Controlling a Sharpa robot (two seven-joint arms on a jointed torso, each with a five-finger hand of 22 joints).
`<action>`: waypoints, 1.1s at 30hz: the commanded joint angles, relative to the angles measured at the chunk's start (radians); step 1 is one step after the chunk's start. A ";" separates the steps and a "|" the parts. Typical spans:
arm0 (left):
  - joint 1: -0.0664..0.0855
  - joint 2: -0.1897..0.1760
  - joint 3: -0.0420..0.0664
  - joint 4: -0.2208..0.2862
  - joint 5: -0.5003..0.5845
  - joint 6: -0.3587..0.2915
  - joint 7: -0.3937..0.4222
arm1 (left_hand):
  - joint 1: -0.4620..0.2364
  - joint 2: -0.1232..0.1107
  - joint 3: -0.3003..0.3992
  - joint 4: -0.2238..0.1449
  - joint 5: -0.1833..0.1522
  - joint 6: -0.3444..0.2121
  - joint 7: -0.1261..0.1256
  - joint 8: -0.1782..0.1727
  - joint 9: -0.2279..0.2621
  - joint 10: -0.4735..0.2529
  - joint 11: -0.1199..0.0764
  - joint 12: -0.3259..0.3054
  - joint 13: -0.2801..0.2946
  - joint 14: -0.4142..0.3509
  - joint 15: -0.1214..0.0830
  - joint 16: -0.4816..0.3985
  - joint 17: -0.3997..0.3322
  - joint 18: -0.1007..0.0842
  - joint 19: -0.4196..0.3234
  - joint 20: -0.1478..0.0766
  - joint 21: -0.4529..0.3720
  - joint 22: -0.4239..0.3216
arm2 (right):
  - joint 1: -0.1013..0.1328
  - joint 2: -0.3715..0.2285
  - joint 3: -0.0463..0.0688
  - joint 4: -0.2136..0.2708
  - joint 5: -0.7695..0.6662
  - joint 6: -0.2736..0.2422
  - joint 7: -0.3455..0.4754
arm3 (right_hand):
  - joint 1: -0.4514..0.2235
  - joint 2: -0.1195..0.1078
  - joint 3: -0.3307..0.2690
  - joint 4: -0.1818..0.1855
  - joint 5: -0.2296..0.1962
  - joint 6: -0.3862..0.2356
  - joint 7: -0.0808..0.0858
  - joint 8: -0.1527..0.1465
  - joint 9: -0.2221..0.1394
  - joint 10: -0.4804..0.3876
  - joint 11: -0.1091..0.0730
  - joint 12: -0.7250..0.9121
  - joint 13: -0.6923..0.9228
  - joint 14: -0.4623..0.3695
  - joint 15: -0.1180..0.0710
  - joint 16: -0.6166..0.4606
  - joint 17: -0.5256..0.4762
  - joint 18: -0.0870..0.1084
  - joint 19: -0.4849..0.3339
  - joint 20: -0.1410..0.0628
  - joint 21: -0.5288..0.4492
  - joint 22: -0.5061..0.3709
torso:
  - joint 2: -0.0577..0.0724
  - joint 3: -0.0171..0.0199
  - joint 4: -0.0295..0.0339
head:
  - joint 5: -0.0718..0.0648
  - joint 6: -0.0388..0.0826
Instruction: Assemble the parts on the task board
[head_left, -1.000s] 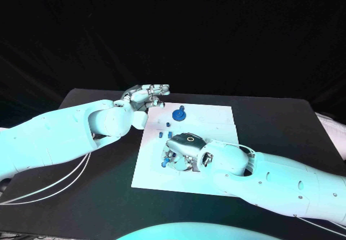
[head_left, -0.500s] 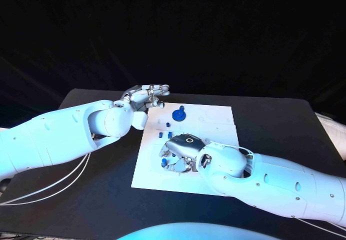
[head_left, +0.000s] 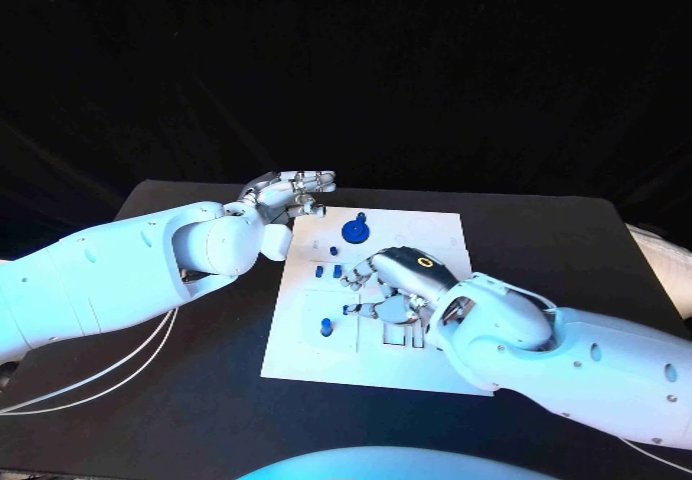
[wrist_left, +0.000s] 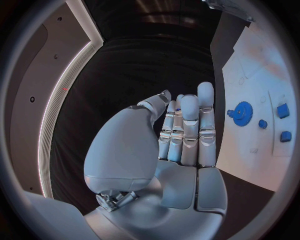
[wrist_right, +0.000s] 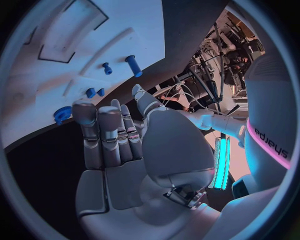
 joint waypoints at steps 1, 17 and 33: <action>0.000 -0.002 0.000 0.006 -0.004 0.015 0.005 | -0.001 0.009 -0.005 0.000 0.001 -0.005 -0.002 0.003 0.000 -0.008 -0.001 0.006 0.001 -0.005 0.002 -0.003 -0.001 0.012 -0.003 0.000 -0.002 -0.001 | 0.027 -0.080 0.002 0.029 0.263 0.039 -0.022 | -0.029 0.015 -0.013 0.029 0.002 0.020 -0.020 0.005 0.002 0.195 -0.041 0.096 0.044 0.040 -0.020 0.100 0.126 -0.013 0.077 -0.013 0.081 0.138 | -0.002 -0.0029 -0.0056 | -0.021 0.005; 0.000 -0.019 -0.002 0.032 -0.004 0.001 0.021 | 0.000 0.011 -0.006 -0.001 0.001 -0.003 -0.003 0.005 0.000 -0.007 -0.002 0.009 0.002 -0.005 0.002 -0.002 0.000 0.012 -0.002 0.000 -0.003 -0.002 | 0.036 -0.317 -0.024 0.125 0.195 0.146 -0.271 | -0.091 0.022 -0.253 0.213 0.111 0.041 -0.062 0.069 0.016 0.276 -0.080 0.831 0.894 0.086 -0.055 0.410 0.533 -0.067 0.195 -0.055 0.274 0.448 | -0.010 -0.0015 -0.0374 | -0.068 0.023; 0.000 -0.021 -0.005 0.032 -0.004 0.007 0.017 | 0.000 0.011 -0.006 -0.001 0.001 -0.003 -0.003 0.005 0.000 -0.007 -0.002 0.009 0.002 -0.005 0.002 -0.002 0.000 0.012 -0.002 0.000 -0.003 -0.002 | 0.002 -0.293 -0.030 0.126 0.077 0.186 -0.378 | -0.091 0.040 -0.339 0.304 0.124 0.038 -0.064 0.108 0.027 0.261 -0.080 0.862 0.969 0.085 -0.055 0.419 0.548 -0.066 0.190 -0.052 0.278 0.452 | -0.010 -0.0031 -0.0373 | -0.071 0.019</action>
